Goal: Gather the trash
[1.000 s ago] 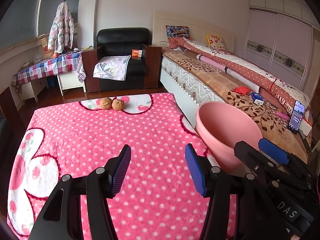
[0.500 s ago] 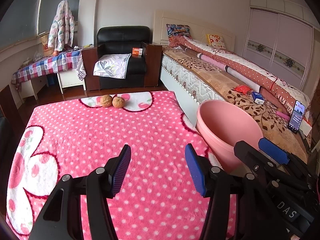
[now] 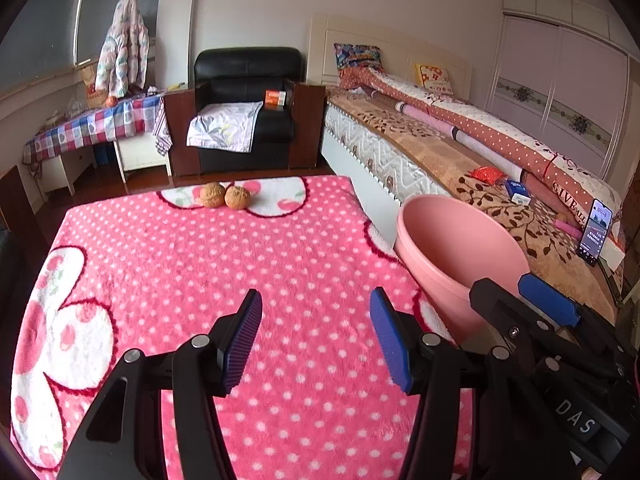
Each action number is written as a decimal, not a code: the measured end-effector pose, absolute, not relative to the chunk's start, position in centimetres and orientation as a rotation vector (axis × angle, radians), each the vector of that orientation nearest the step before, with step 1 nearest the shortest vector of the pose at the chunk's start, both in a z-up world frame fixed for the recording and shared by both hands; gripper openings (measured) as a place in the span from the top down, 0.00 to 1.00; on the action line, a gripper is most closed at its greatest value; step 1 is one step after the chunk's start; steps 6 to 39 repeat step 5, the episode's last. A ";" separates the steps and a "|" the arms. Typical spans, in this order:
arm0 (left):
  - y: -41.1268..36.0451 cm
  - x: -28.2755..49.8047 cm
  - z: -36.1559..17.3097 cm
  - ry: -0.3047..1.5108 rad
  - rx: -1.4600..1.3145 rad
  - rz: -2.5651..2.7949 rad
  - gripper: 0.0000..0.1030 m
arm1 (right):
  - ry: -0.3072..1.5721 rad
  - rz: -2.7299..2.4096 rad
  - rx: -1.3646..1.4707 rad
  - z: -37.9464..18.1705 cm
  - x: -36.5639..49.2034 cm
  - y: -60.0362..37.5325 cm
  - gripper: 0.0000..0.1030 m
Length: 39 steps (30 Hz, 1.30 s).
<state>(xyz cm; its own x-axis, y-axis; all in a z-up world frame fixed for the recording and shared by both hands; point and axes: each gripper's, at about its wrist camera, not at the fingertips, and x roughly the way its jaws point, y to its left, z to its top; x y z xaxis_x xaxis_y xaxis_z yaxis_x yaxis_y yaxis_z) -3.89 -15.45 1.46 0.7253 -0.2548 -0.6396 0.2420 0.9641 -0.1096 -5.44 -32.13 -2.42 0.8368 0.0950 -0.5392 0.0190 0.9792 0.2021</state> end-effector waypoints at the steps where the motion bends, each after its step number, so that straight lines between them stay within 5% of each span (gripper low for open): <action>1: -15.5 -3.8 1.4 0.712 -0.019 -0.274 0.46 | 0.579 0.041 0.202 -2.4 -5.4 -32.1 0.32; 39: -15.4 -3.6 1.2 0.721 -0.020 -0.272 0.46 | 0.583 0.041 0.202 -2.5 -5.6 -32.2 0.32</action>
